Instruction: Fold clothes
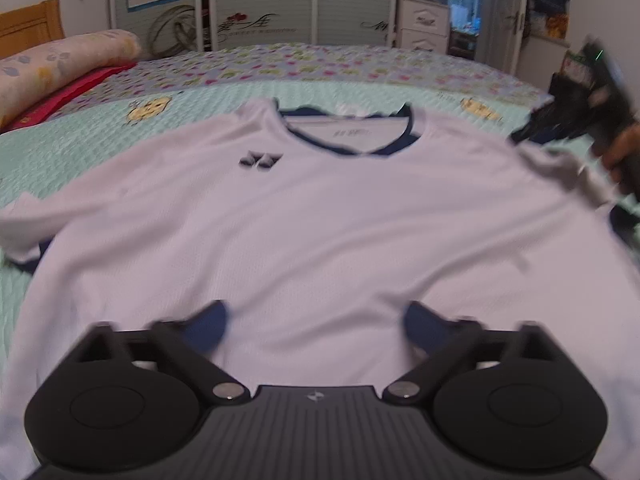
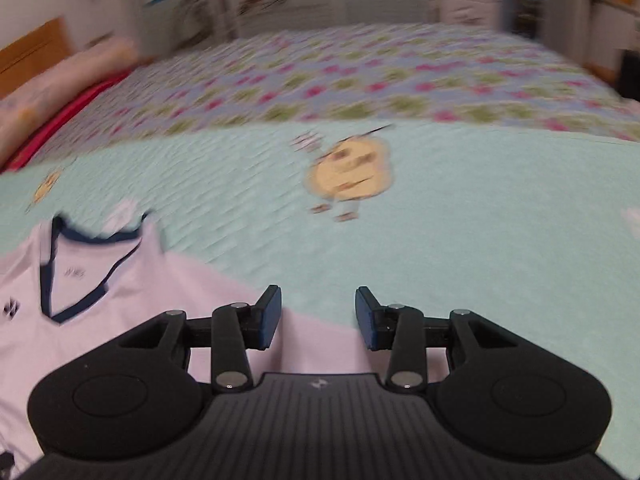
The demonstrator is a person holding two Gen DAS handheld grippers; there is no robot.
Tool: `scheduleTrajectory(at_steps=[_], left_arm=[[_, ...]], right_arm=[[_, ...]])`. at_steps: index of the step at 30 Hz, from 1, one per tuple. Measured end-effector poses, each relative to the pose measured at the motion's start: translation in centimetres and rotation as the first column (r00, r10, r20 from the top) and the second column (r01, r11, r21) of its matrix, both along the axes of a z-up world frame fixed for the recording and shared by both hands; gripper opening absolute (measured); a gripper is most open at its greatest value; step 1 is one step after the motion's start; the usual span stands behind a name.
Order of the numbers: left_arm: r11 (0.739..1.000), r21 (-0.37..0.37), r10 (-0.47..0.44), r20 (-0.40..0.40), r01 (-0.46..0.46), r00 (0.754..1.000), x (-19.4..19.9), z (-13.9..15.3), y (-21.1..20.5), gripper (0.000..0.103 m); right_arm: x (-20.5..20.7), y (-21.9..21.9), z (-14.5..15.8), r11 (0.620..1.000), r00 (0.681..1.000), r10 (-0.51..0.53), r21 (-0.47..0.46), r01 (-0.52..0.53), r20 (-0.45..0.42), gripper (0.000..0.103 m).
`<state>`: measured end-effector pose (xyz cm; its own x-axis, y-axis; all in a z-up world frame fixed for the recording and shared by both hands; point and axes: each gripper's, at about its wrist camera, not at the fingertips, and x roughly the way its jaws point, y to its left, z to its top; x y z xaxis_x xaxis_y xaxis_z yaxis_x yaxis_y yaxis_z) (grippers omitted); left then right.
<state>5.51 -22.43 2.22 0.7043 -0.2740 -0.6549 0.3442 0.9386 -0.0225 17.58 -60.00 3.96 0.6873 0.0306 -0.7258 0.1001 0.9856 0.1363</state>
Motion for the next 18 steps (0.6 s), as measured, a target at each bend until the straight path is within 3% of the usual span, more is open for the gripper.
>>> scheduleTrajectory(at_steps=[1, 3, 4, 5, 6, 11, 13, 15, 18], left_arm=[[1.0, -0.012, -0.008, -0.003, 0.008, 1.0, 0.3, 0.6, 0.1, 0.071], [0.999, -0.039, -0.002, -0.012, 0.002, 1.0, 1.3, 1.8, 0.1, 0.069], [0.998, -0.059, 0.005, -0.016, -0.006, 1.0, 2.2, 2.4, 0.1, 0.068], [0.998, -0.066, -0.009, -0.012, 0.009, 1.0, 3.3, 2.8, -0.2, 0.068], [0.997, -0.072, -0.024, -0.008, 0.024, 1.0, 4.5, 3.2, -0.4, 0.068], [0.98, 0.061, -0.196, 0.088, 0.191, 0.977, 9.6, 4.3, -5.4, 0.068], [0.95, 0.11, -0.304, 0.087, 0.294, 0.949, 11.5, 3.7, -7.8, 0.068], [0.925, 0.179, -0.354, 0.092, 0.334, 0.931, 12.9, 2.6, -9.9, 0.068], [0.891, 0.19, -0.425, 0.034, 0.412, 0.904, 14.9, 1.4, -11.6, 0.062]], right_arm=[[0.2, 0.3, -0.4, 1.0, 1.0, 0.01, -0.005, -0.01, -0.004, 0.041], [0.2, 0.6, -0.9, 1.0, 1.0, 0.018, -0.011, -0.018, -0.006, 0.028], [0.0, 0.5, -0.9, 1.0, 1.0, 0.016, -0.01, -0.016, -0.006, 0.008], [-0.1, 0.3, -1.0, 1.0, 1.0, 0.008, -0.004, -0.008, -0.007, 0.0], [-0.2, 0.1, -1.0, 1.0, 1.0, -0.009, -0.004, 0.009, -0.005, 0.0], [0.2, -0.1, -1.1, 0.994, 0.996, -0.094, -0.048, 0.094, 0.009, 0.0], [0.3, -0.1, -1.6, 0.993, 0.994, -0.106, -0.044, 0.106, 0.019, 0.0], [-0.1, -0.2, -2.0, 0.993, 0.993, -0.113, -0.036, 0.114, 0.042, 0.0], [-0.8, -0.3, -2.6, 0.993, 0.99, -0.112, -0.029, 0.115, 0.09, 0.0]])
